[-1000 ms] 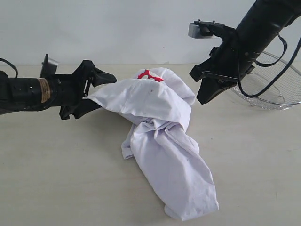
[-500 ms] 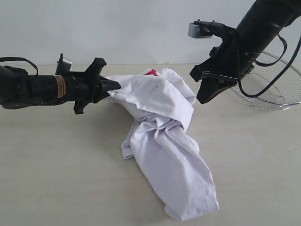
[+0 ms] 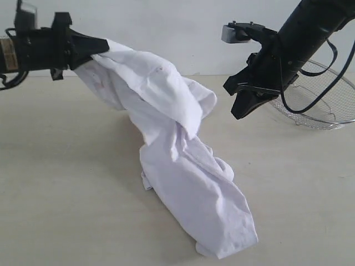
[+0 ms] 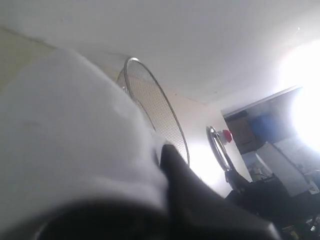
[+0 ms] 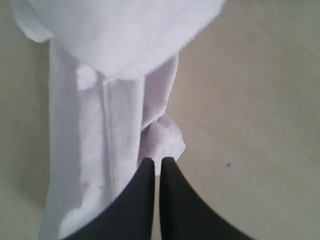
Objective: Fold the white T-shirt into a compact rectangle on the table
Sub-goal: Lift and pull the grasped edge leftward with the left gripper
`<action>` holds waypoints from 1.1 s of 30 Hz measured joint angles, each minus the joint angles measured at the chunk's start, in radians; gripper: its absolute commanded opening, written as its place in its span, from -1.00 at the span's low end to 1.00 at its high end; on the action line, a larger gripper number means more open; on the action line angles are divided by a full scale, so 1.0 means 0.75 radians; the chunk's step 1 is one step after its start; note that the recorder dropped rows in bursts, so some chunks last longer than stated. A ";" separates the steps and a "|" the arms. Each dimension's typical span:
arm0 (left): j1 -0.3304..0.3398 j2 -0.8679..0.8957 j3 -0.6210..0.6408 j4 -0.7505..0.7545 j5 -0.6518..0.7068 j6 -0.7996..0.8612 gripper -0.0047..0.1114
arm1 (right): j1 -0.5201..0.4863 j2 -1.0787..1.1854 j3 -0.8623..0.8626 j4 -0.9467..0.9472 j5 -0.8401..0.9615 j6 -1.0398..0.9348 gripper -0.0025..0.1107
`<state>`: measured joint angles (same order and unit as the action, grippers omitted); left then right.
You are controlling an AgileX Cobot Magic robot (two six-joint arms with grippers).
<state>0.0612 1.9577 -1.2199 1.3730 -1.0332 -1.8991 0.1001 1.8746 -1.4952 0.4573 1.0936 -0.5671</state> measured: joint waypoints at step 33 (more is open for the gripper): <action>0.500 -0.263 0.267 0.503 -0.208 -0.257 -0.84 | 0.157 0.173 0.000 0.388 -0.409 -0.306 -0.28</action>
<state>0.4366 1.7606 -1.0196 1.7499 -1.1892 -2.0919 0.2182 2.0044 -1.4952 0.7482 0.7870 -0.7964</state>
